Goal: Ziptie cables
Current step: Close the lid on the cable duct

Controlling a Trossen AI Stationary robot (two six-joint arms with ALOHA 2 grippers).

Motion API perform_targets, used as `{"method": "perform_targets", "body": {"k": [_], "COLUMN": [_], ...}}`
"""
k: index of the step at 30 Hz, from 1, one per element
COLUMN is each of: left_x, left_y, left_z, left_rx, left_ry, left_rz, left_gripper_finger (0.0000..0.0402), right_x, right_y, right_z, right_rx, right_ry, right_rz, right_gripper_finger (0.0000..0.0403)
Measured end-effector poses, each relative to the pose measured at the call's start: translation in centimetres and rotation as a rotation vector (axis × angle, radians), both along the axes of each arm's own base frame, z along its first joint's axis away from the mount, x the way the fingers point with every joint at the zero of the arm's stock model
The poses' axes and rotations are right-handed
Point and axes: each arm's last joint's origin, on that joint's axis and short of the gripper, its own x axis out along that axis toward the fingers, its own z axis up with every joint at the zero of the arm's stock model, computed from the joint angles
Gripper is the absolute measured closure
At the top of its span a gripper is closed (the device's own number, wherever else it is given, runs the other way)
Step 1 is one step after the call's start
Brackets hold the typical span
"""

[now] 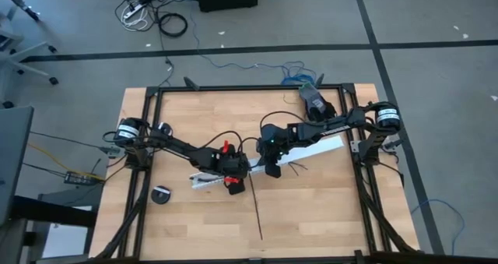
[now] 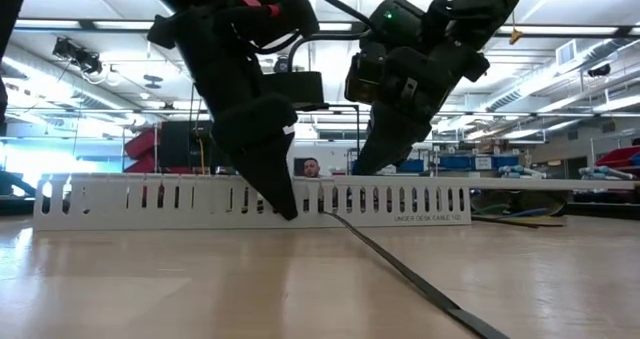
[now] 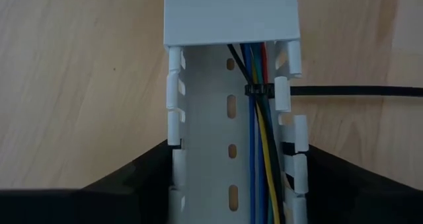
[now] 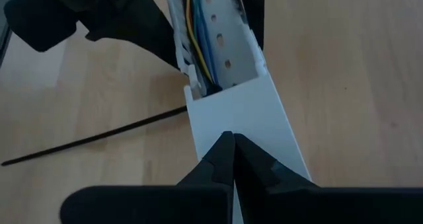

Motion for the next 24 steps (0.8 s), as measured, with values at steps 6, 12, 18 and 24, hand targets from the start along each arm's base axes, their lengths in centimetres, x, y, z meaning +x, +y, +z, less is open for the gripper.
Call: {"method": "perform_targets", "body": {"k": [6,12,18,24], "left_x": [0.3,0.3,0.5,0.6], "left_y": [0.0,0.0,0.3,1.2], "left_z": [0.0,0.0,0.1,0.1], "left_rx": [-0.008,-0.027,-0.058,-0.105], "left_ry": [-0.02,-0.011,-0.018,-0.021], "left_rz": [-0.037,-0.07,-0.07,-0.033], "left_gripper_finger": [0.014,0.012,0.0112,0.0112], "right_x": [0.0,0.1,0.0,-0.1], "right_y": [0.0,0.0,0.0,0.0], "right_z": [0.0,-0.1,-0.1,-0.2], "right_rx": [0.003,-0.005,-0.013,-0.017], "right_ry": [0.0,-0.003,0.002,0.006], "right_rz": [0.002,0.006,0.014,0.019], "right_gripper_finger": [0.0403,0.0403,0.0403,0.0403]}}
